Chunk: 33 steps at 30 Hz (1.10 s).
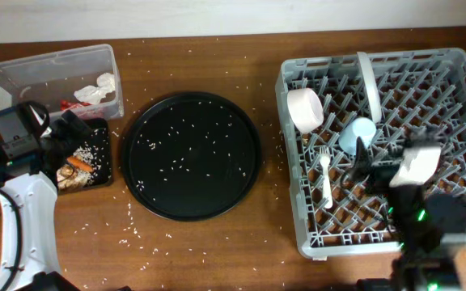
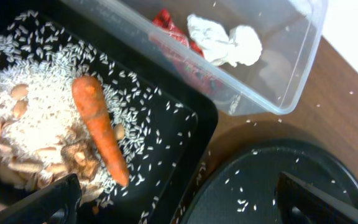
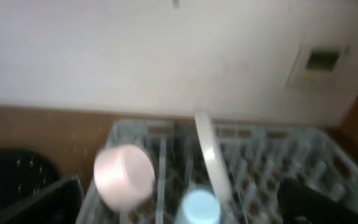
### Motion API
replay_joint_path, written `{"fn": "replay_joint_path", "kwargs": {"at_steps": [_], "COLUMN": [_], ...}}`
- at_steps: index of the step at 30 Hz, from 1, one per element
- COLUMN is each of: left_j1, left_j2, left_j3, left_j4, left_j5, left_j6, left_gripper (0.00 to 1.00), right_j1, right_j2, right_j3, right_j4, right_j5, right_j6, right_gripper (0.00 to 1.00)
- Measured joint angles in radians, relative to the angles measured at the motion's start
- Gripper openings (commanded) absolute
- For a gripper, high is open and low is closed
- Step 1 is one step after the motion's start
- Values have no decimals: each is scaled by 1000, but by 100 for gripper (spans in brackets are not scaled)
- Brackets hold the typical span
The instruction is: Sort waste into correct bins and load items into the dishwasher rack
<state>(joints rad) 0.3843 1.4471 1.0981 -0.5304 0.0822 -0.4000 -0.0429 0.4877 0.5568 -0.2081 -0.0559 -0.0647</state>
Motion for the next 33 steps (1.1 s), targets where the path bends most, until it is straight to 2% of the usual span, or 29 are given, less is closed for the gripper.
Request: {"fn": "replay_joint_path", "kwargs": {"at_steps": [3,5,7,13,29,31,32,33], "left_j1": [0,0,0,0,0,-6,-24,-48], "left_j2": [0,1,1,1,-12,-84,-192,-307], "left_j3": [0,0,0,0,-3,-60,-188,-299], "left_j4": [4,0,2,3,-3,121,299,400], "left_j5": [0,0,1,0,-3,-3,0,18], "left_j6": [0,0,0,0,0,38,114,184], "left_gripper": [99,99,99,99,99,99,99,99], "right_j1": [-2,-3,-2,-2,-1,-1,-1,-1], "right_j2": [-258,-376,-451,-473,-473,-474,-474,-474], "right_j3": [-339,-466,-528,-542,-542,-542,-542,-542], "right_j4": [132,206,211,140,140,141,140,141], "right_j5": [-30,-36,-40,-40,-40,-40,-40,-40], "right_j6": [0,0,0,0,0,0,0,0], "right_gripper": [99,99,99,99,99,99,99,99]}}
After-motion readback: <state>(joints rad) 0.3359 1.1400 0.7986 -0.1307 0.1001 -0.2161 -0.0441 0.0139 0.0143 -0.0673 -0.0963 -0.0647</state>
